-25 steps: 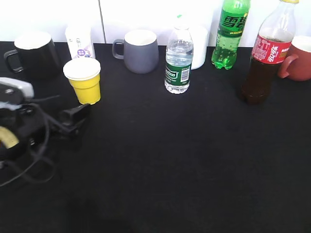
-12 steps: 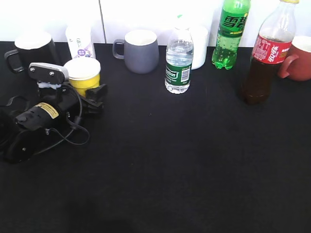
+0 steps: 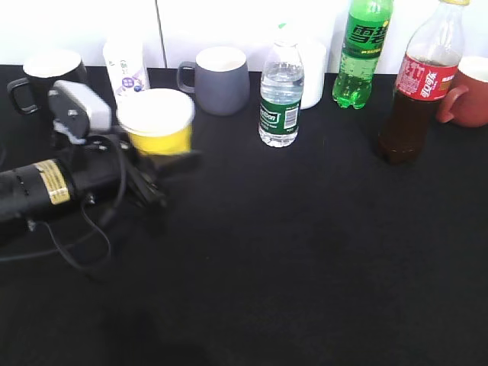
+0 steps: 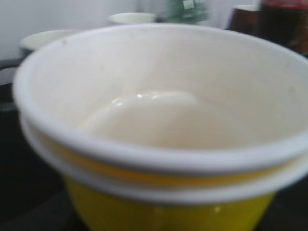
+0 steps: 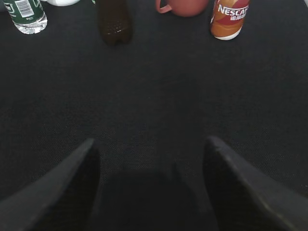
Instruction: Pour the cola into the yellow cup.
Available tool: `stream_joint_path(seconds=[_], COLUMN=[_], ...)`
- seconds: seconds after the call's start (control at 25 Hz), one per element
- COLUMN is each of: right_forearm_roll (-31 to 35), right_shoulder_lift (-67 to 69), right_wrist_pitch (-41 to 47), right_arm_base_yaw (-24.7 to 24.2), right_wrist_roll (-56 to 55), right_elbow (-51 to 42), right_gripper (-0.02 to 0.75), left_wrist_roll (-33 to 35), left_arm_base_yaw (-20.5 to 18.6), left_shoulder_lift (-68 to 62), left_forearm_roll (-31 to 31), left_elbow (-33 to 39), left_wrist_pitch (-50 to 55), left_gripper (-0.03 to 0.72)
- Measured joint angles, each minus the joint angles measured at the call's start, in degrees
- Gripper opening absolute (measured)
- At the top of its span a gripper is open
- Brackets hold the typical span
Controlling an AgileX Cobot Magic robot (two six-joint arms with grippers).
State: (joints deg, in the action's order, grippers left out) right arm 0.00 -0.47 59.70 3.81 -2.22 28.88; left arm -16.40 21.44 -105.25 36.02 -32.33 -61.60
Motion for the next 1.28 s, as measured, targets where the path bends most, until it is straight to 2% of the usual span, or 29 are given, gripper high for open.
stream_joint_path(seconds=[0.16,0.32,0.36,0.44,0.56,0.68,0.76,0.92,1.0,1.08,1.16,1.28], right_forearm_roll=[0.0,0.4,0.0,-1.5,-1.8,-2.4,-2.4,-4.0,-7.7,-10.5,-13.9,-14.6], right_shoulder_lift=[0.0,0.5,2.4,9.8,26.4,40.0,52.8,73.8,82.8,90.1,95.1,99.8], right_wrist_pitch=[0.0,-1.6,-7.9,-27.3,-48.6,-74.3,-83.5,-105.2,-112.9,-114.2,-114.4,-114.8], right_arm_base_yaw=[0.0,0.0,0.0,0.0,0.0,0.0,0.0,0.0,0.0,0.0,0.0,0.0], right_wrist_roll=[0.0,0.0,0.0,0.0,0.1,0.1,0.1,-4.2,-4.9,-6.2,-6.4,-6.6], right_elbow=[0.0,0.6,1.1,1.3,0.6,-10.4,-15.2,-15.8,-15.3,-11.7,-7.4,-2.5], right_gripper=[0.512,0.512,0.512,0.512,0.512,0.512,0.512,0.512,0.538,0.661,0.673,0.673], left_wrist_roll=[-0.6,-0.7,-0.7,-0.7,-0.7,-0.7,-0.7,-0.7,-0.7,-0.7,-0.7,-0.7], left_arm_base_yaw=[7.4,7.9,7.9,7.9,7.9,7.9,7.9,7.9,7.9,7.9,7.9,7.9], left_shoulder_lift=[0.1,0.1,0.1,0.1,0.1,0.1,0.1,0.1,0.1,0.1,0.1,0.1], left_forearm_roll=[0.9,0.4,0.4,0.4,0.3,0.3,0.3,0.1,0.1,0.1,0.1,0.1], left_elbow=[0.0,0.0,0.0,0.0,0.0,0.0,0.0,0.0,0.0,0.0,0.0,0.0], left_wrist_pitch=[0.3,0.4,0.4,0.4,0.4,0.4,0.4,0.4,0.4,0.4,0.4,0.5], left_gripper=[0.435,0.435,0.435,0.435,0.435,0.435,0.435,0.435,0.435,0.435,0.435,0.435])
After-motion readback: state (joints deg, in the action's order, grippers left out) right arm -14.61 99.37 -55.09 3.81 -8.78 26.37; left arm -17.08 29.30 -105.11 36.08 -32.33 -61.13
